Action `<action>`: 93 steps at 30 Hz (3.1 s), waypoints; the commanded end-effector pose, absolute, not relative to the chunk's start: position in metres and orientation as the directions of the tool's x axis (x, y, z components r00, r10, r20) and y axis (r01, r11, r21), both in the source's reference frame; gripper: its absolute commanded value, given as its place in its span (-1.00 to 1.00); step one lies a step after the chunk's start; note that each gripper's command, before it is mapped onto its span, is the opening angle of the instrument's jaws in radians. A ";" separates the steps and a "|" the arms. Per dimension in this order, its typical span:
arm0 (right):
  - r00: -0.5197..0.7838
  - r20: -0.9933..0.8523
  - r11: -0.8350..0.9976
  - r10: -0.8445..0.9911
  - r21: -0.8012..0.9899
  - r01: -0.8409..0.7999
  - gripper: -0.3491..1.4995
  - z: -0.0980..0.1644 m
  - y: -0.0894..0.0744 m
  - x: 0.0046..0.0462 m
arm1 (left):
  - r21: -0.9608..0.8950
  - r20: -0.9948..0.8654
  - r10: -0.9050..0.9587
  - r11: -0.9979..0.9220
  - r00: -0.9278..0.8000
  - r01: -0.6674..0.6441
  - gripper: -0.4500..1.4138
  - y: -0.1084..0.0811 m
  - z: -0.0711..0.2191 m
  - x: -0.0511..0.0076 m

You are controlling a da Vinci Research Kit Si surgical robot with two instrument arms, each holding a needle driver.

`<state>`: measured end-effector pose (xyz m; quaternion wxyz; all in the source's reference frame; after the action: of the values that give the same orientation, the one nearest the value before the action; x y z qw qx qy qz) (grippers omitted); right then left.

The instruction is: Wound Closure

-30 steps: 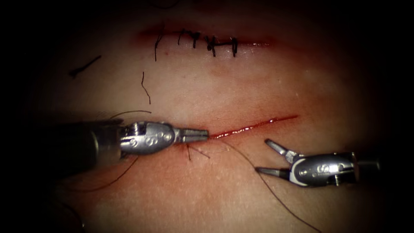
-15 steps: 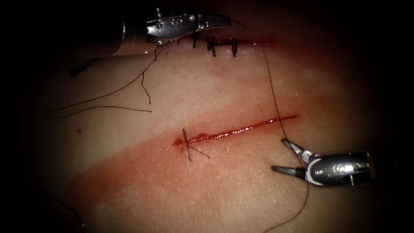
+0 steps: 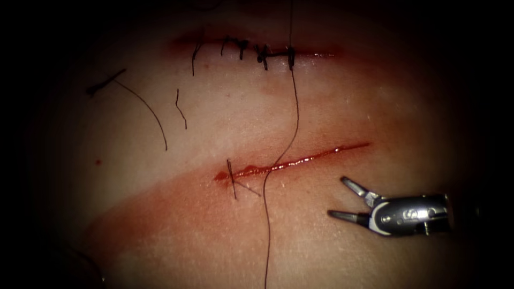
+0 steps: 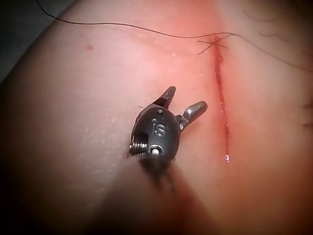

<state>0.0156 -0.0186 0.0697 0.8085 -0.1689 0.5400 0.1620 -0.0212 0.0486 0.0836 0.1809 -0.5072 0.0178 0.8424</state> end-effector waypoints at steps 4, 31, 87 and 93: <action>0.360 -0.929 0.891 0.086 -0.090 -0.445 0.91 0.070 -0.020 0.0161 | -0.134 -0.861 0.276 -0.933 -0.428 -0.333 -1.00 0.052 0.085 -0.0241; 0.360 -0.928 0.889 0.092 -0.086 -0.450 0.93 0.070 -0.020 0.0166 | -0.312 -0.830 0.442 -0.873 -0.340 -0.374 0.76 0.053 0.084 -0.0262; 0.344 -0.934 0.890 0.097 -0.073 -0.450 0.93 0.068 -0.020 0.0157 | -0.769 -0.635 0.769 -0.638 -0.078 -0.039 0.51 0.000 0.083 -0.0273; 0.346 -0.933 0.890 0.095 -0.077 -0.450 0.93 0.069 -0.020 0.0159 | -0.778 -0.627 0.778 -0.628 -0.044 -0.009 0.51 0.000 0.083 -0.0277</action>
<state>0.0154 -0.0192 0.0680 0.8042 -0.1647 0.5457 0.1684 -0.0271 0.0005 0.0825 0.3025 -0.6241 -0.3103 0.6501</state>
